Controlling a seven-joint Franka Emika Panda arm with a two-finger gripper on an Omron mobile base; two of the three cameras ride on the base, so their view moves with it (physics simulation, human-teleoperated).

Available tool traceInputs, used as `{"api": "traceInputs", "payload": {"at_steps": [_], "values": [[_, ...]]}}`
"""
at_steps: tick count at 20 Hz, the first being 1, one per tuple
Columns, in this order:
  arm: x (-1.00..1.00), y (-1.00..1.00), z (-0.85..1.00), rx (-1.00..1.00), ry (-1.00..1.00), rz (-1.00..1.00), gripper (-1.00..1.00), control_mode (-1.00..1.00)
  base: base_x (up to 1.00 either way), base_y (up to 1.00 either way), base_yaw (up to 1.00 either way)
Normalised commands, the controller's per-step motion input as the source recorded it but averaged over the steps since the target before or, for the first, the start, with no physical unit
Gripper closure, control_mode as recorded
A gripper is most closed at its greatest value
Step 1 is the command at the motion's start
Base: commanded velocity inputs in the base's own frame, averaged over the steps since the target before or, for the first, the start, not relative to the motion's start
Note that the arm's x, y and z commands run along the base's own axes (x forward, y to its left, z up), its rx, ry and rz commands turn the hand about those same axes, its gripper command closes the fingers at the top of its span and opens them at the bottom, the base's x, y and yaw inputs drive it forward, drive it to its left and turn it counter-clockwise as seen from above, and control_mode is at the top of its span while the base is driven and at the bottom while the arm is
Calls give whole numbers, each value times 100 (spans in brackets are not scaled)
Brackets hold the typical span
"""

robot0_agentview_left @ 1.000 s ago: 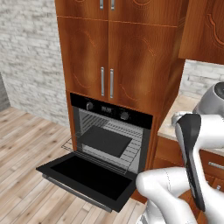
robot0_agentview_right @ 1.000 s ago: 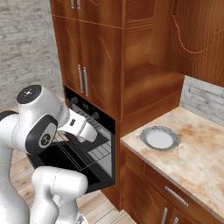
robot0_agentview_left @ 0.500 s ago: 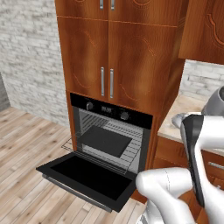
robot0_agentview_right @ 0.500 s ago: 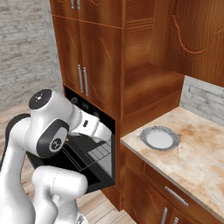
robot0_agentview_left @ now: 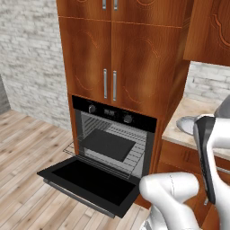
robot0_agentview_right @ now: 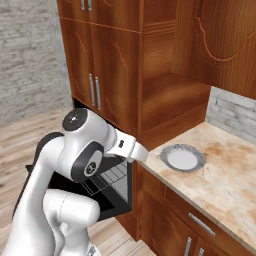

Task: Take the baked cake out of the oven and place it on the plate for cooling. Then close the oven door.

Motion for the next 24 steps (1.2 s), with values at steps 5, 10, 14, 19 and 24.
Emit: {"api": "traceInputs", "payload": {"at_steps": [5, 10, 14, 19, 24], "values": [[34, -47, -10, 0, 0, 0, 100, -100, 0, 0, 0], [35, -37, -25, 0, 0, 0, 100, -100, 0, 0, 0], [39, -28, -28, 0, 0, 0, 100, -100, 0, 0, 0], [43, -25, -28, 0, 0, 0, 100, -100, 0, 0, 0], [46, -17, -19, 0, 1, 0, 100, -100, 0, 0, 0]]}}
